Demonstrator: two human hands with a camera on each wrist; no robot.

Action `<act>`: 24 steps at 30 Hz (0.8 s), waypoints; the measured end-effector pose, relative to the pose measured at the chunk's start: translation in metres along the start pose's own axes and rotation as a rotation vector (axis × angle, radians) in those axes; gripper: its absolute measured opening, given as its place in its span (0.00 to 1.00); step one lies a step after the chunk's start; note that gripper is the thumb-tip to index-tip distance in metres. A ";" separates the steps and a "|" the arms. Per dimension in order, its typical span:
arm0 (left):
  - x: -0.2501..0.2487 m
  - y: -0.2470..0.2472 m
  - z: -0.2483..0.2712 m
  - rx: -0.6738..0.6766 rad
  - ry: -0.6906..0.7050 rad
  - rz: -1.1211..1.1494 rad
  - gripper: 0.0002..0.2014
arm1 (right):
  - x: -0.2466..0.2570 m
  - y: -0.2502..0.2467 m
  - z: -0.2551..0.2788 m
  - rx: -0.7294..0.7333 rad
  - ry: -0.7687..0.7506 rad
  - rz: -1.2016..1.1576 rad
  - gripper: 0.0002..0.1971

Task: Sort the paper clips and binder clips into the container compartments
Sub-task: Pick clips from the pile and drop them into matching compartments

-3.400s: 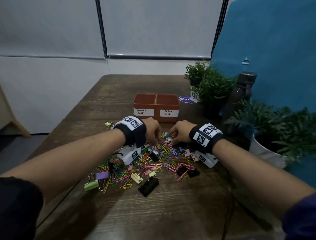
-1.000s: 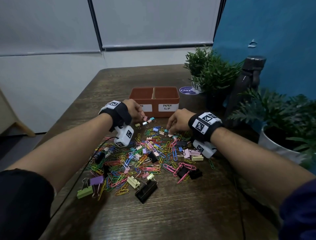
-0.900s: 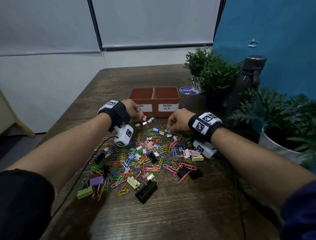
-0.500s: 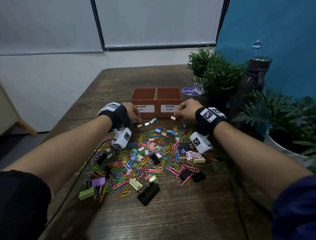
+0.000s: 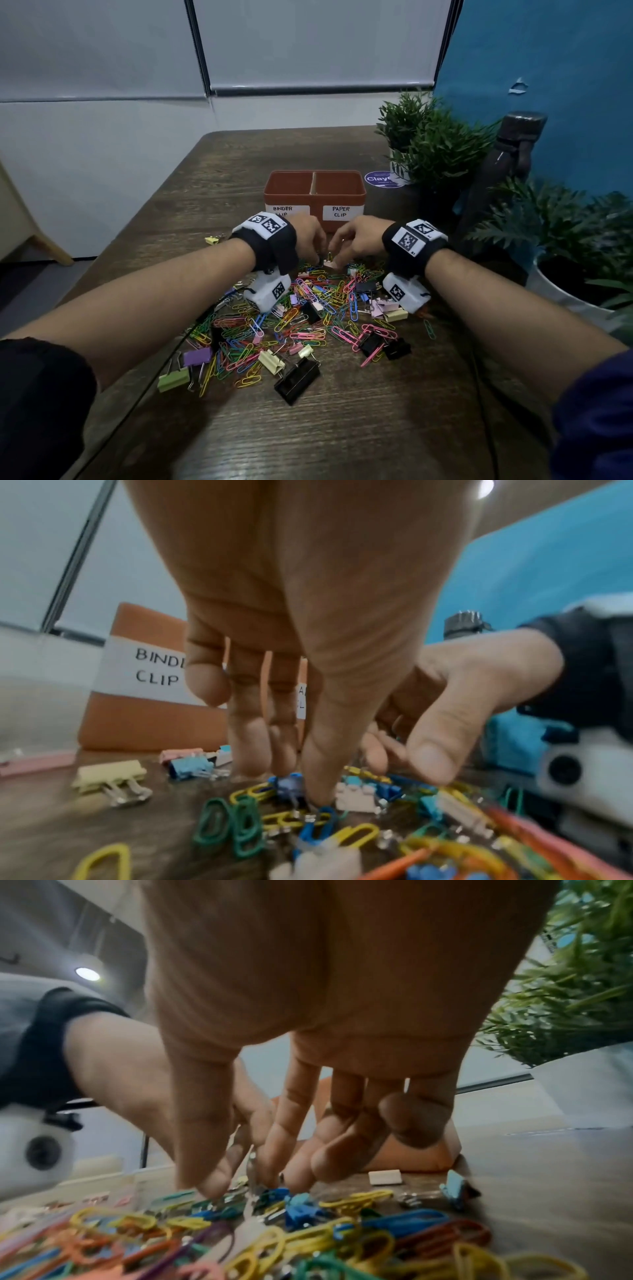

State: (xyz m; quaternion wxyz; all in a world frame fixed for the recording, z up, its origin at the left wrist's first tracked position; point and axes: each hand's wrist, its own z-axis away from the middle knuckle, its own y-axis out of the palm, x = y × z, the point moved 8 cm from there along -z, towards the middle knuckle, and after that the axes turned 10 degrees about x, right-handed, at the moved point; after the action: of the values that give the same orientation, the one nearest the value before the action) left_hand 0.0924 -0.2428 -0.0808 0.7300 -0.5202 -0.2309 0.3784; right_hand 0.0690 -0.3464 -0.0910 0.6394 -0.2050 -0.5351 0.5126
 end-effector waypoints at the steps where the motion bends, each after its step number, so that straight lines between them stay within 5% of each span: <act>1: 0.001 0.000 -0.001 -0.014 -0.004 -0.012 0.09 | 0.001 0.002 -0.001 -0.012 -0.007 0.002 0.14; 5: 0.003 0.005 -0.004 -0.052 0.003 -0.016 0.10 | 0.007 -0.003 -0.005 -0.102 -0.039 0.029 0.06; 9: 0.014 0.007 -0.004 -0.065 -0.015 0.011 0.09 | 0.011 -0.001 -0.006 -0.080 -0.041 0.007 0.16; 14: 0.018 0.013 -0.002 -0.055 0.027 0.093 0.07 | 0.009 -0.003 -0.013 -0.117 -0.034 0.009 0.04; 21: 0.019 0.014 0.006 -0.082 0.089 0.178 0.06 | -0.014 -0.036 -0.010 -0.405 0.063 -0.279 0.04; 24: 0.022 0.005 0.008 -0.100 0.094 0.267 0.07 | -0.020 -0.034 -0.012 -0.400 0.117 -0.299 0.02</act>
State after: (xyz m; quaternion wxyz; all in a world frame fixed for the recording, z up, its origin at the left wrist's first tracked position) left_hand 0.0987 -0.2198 -0.0837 0.6563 -0.5992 -0.1439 0.4355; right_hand 0.0970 -0.3740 -0.0770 0.6846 -0.2756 -0.6124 0.2835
